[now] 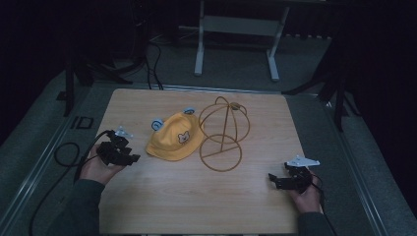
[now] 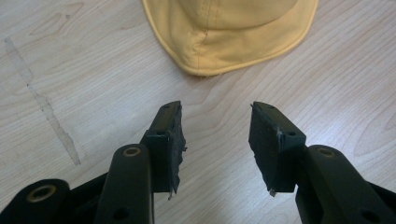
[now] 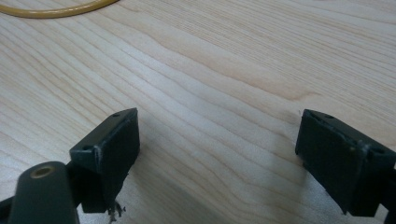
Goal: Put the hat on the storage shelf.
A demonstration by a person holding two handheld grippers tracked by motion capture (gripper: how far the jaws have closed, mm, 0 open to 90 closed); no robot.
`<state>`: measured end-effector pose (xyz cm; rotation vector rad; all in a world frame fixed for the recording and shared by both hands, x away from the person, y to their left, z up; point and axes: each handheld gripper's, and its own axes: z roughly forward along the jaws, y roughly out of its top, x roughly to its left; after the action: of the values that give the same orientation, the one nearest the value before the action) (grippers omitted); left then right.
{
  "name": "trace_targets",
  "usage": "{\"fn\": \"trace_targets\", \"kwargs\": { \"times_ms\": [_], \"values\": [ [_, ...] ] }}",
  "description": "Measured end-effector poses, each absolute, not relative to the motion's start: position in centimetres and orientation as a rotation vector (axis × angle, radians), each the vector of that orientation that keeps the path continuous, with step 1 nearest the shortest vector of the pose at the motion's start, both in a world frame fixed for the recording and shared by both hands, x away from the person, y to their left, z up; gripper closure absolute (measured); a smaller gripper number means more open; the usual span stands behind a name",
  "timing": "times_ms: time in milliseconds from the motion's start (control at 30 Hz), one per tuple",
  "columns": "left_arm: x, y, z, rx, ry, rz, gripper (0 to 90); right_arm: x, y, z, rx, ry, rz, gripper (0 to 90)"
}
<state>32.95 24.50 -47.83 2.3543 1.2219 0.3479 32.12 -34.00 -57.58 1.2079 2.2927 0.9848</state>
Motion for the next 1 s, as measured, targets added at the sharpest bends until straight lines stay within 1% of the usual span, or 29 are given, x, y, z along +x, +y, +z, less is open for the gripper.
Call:
{"fn": "trace_targets", "kwargs": {
  "times_ms": [267,533,1000],
  "values": [
    [33.4,24.0,-47.2,2.362,1.197,0.352,53.3,32.1,-34.0,-57.6,1.208,2.293,0.985,13.7],
    [34.2,23.6,-46.8,2.325,1.191,0.342,53.4,32.1,-34.0,-57.6,1.208,2.293,0.984,13.7],
    [35.2,22.1,-45.2,2.343,1.137,0.342,53.5,32.1,-34.0,-57.6,1.208,2.293,0.985,13.7]
  ]
}}
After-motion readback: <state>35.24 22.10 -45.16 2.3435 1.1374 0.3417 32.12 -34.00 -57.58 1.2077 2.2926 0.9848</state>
